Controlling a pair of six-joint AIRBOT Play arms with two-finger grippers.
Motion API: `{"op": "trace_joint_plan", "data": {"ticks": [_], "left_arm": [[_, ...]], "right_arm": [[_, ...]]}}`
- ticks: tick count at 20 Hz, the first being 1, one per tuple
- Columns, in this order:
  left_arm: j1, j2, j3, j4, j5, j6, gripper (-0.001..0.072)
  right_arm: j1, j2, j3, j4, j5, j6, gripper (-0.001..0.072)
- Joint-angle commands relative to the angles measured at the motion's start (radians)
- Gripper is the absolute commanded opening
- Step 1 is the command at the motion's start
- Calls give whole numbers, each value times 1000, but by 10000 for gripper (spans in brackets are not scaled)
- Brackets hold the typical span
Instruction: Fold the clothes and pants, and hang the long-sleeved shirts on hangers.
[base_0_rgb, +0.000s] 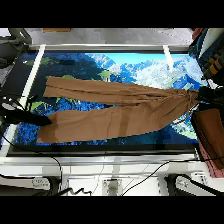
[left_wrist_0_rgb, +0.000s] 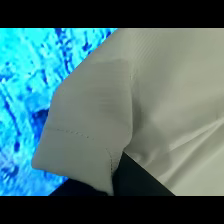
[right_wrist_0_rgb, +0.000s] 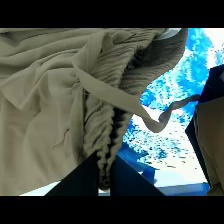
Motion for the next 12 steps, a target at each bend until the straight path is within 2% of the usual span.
{"op": "trace_joint_plan", "data": {"ticks": [1, 8, 12], "left_arm": [[2, 56, 6, -2, -4, 2, 14], [54, 377, 69, -3, -2, 16, 13], [104, 526, 69, -116, 17, 15, 14]], "right_arm": [[0, 1, 0, 0, -2, -1, 38], [0, 46, 4, -22, -49, -18, 37], [-1, 118, 4, -42, -79, -19, 38]]}}
